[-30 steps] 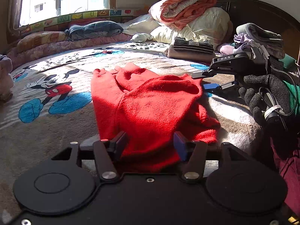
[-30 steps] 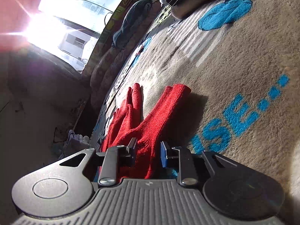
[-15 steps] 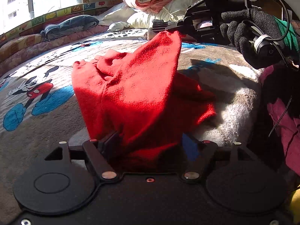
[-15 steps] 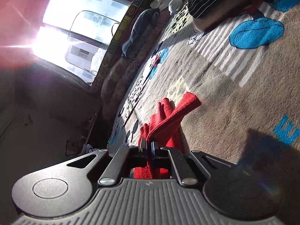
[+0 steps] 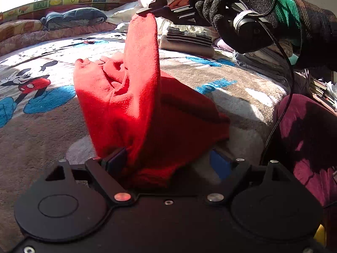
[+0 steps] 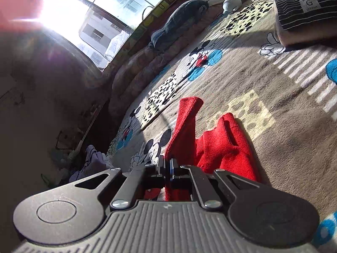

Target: Fold clothes

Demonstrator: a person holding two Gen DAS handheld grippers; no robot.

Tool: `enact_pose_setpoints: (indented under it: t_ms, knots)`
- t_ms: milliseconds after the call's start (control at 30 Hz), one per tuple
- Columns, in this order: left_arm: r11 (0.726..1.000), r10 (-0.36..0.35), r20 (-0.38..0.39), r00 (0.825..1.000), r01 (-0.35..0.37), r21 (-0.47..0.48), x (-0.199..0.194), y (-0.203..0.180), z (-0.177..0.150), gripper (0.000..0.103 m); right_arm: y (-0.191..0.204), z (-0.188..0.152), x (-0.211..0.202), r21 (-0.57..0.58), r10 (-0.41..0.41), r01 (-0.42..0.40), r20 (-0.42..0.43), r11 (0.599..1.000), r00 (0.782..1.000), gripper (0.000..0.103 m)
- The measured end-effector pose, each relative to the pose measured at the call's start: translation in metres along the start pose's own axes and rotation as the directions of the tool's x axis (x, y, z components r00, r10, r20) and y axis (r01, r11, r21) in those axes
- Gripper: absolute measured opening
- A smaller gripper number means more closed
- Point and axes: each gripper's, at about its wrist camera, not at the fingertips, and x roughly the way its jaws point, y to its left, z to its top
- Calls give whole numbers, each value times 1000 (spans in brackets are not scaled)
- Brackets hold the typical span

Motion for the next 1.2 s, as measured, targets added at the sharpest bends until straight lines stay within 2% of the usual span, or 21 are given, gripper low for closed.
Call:
enact_pose_setpoints:
  t_ms: [200,367,400,500,567,700,800,900,967,1033,1200]
  knots:
    - [991,-66,46,997,71,-117,-6,16,-2,85,18,-6,48,-84,-99,95,-48,992,994,6]
    - [980,-93,67,993,103,-168,-10,25,-1,85,34,-11,89,-156,-184,170,-81,973,980,7]
    - [978,-97,71,993,108,-177,-10,26,-1,85,35,-12,95,-160,-188,173,-87,972,978,9]
    - [971,-104,80,991,119,-209,-11,32,-3,85,30,-7,90,-106,-68,63,-50,992,996,15]
    - [962,-112,92,989,131,-240,-13,37,-5,85,27,-3,82,-101,-20,19,-11,995,1000,39]
    - [941,-128,115,985,158,-300,-16,46,-6,85,15,-4,85,-214,-106,90,-66,973,992,40]
    - [929,-136,123,983,169,-330,-16,50,-5,85,11,-16,93,-306,-146,103,-119,946,982,40]
    - [918,-140,127,982,177,-355,-16,52,-5,85,10,-28,100,-377,-164,94,-157,921,974,38]
    - [916,-140,127,982,177,-359,-15,51,-5,85,12,-33,101,-409,-166,86,-164,909,972,17]
    - [917,-139,125,982,175,-359,-15,51,-5,85,13,-35,97,-416,-149,70,-163,907,975,6]
    - [877,-168,141,976,213,-432,-15,62,-9,84,5,-24,71,-348,-145,111,-72,931,987,6]
